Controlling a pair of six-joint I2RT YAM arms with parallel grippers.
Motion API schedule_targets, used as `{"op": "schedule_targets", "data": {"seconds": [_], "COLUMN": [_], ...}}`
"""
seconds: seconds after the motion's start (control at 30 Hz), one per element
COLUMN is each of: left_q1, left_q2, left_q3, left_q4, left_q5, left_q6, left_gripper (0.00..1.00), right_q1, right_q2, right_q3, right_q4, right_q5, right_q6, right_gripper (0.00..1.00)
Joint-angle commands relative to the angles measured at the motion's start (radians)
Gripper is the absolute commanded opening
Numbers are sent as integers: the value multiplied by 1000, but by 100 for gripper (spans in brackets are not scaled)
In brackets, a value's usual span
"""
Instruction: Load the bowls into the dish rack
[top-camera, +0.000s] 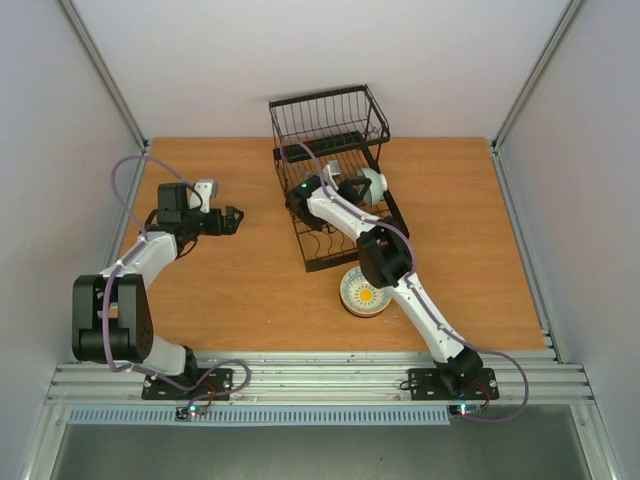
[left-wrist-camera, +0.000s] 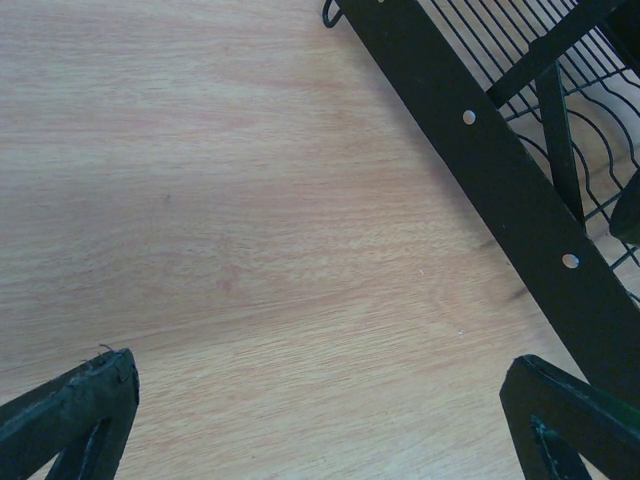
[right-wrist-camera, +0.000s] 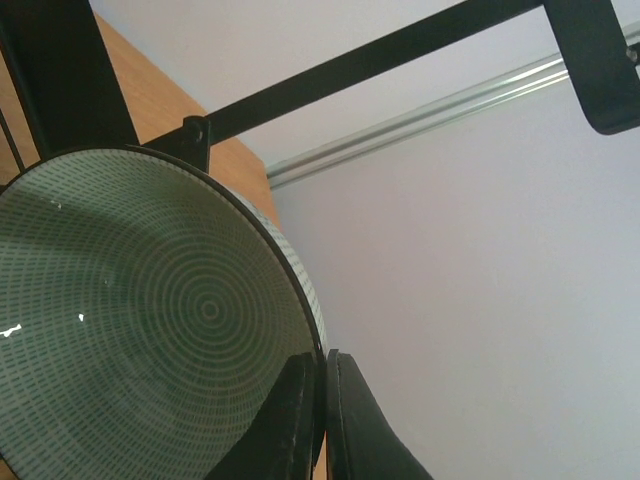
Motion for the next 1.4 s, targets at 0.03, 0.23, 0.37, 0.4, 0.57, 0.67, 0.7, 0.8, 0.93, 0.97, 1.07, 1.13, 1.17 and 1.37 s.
{"op": "schedule_targets", "data": {"seconds": [0.03,0.23,0.37,0.4,0.57,0.67,0.7,0.8,0.93,0.97,1.07,1.13,1.17,1.37], "left_q1": [1,1,1,1,1,1,1,1,2,1,2,2,2,0], "left_q2": [13,21,28,30,42,41,42,42,39,37,35,39,41,48], "left_q3": [34,36,40,41,51,51,51,53,54,55,56,56,57,57], "left_q4": [18,19,17,17,7,7,9,7,4,4,3,3,3,7], "left_q5": [19,29,36,37,53,55,56,61,54,54,56,57,59,73], "left_q6": [-13,-21,-26,-29,-51,-55,-56,-59,-58,-58,-58,-58,-59,-65], "left_gripper": [99,99,99,99,99,99,99,99,99,99,99,99,99,99], "right_q1": [-23,-23,-25,-25,-23,-13,-11,1,13,14,21,27,32,72], "right_q2": [62,86,108,109,52,-32,-47,-120,-200,-218,-261,-274,-276,-295], "right_q3": [60,67,92,92,12,-88,-113,-177,-252,-268,-318,-339,-349,-426], "right_q4": [-185,-180,-179,-180,-189,-191,-191,-193,-192,-193,-193,-193,-193,-193], "right_q5": [102,104,103,104,103,100,100,92,78,73,61,61,64,44], "right_q6": [-8,11,-20,-19,45,91,101,119,126,127,127,121,117,114], "right_gripper": [1,1,1,1,1,1,1,1,1,1,1,1,1,1]}}
